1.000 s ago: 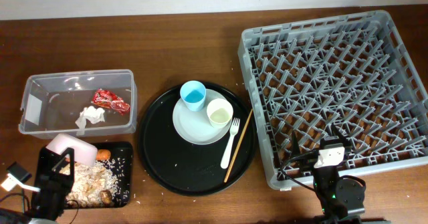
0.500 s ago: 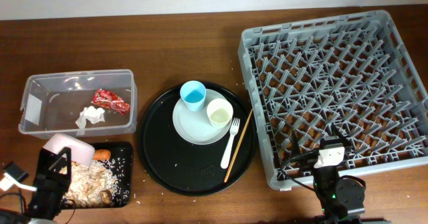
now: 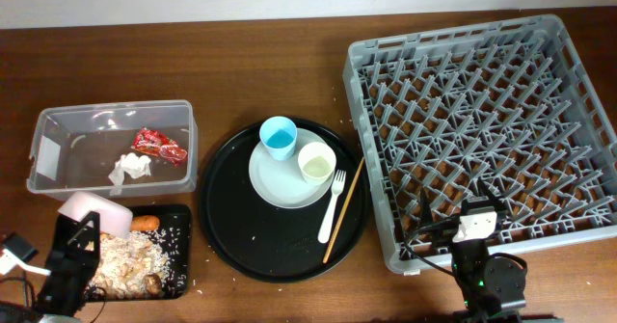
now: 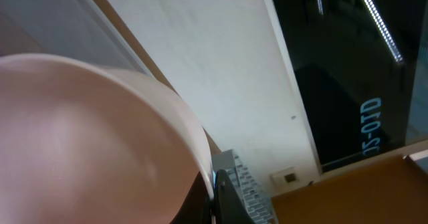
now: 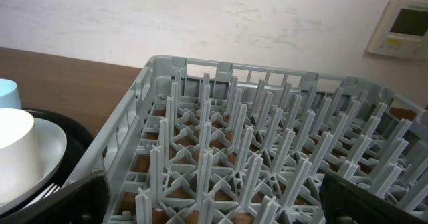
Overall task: Sort waste into correct bins and load items into the dishwasher rack
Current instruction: 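Tip the pink bowl over the black tray to dump the rice, then carry the empty pink bowl back toward the round tray, then lower the pink bowl onto the round tray and open the left gripper, then grasp the light blue cup with the left gripper and lift it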
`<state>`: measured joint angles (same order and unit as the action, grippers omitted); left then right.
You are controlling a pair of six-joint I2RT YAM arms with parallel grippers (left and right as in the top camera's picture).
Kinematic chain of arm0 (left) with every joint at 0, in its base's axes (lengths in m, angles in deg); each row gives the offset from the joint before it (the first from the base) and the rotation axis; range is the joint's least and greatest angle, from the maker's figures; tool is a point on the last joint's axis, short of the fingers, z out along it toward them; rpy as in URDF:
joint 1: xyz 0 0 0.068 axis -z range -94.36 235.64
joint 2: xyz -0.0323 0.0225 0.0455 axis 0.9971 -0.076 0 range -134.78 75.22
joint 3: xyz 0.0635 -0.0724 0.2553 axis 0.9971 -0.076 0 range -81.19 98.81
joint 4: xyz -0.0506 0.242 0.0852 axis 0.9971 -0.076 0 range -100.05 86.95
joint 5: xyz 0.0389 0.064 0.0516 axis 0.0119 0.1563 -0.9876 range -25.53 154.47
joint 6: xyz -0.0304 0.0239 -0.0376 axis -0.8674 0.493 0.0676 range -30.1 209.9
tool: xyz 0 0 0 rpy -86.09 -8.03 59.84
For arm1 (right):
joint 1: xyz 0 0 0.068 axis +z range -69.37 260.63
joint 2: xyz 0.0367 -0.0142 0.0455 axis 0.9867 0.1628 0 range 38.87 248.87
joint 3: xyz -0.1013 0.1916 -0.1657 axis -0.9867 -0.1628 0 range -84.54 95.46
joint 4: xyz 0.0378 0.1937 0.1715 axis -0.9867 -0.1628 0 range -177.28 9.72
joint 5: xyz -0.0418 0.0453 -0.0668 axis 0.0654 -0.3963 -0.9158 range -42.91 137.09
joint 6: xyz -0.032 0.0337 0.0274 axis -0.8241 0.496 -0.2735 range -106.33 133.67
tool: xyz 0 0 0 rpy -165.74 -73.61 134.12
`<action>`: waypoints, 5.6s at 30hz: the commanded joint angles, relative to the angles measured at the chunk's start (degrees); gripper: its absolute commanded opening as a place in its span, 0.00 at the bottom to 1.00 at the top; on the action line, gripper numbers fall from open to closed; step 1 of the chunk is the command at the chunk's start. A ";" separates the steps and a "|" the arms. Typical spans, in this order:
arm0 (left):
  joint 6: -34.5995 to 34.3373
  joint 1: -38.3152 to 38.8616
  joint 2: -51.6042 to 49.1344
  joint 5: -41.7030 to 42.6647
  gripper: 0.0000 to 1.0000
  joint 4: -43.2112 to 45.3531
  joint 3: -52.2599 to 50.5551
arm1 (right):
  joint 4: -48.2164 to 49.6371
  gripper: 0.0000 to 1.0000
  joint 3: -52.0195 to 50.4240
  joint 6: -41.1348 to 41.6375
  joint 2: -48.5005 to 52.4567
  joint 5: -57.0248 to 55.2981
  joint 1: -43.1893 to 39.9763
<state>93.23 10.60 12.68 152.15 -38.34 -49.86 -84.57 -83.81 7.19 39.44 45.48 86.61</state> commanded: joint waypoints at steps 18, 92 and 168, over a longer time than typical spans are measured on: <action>-12.59 20.70 0.35 -18.21 0.00 -1.66 19.74 | -0.22 0.99 -0.42 -0.17 -0.37 -0.33 -0.48; -26.69 112.39 -8.70 -97.79 0.99 -17.81 35.82 | -0.22 0.99 -0.42 -0.17 -0.28 -0.33 -0.48; -32.44 96.26 -38.75 -90.40 0.23 6.12 35.82 | -0.22 0.99 -0.42 -0.17 -0.26 -0.33 -0.48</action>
<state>60.51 107.01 -25.18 61.12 -32.52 -13.86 -84.57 -83.81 7.21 39.44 45.48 86.61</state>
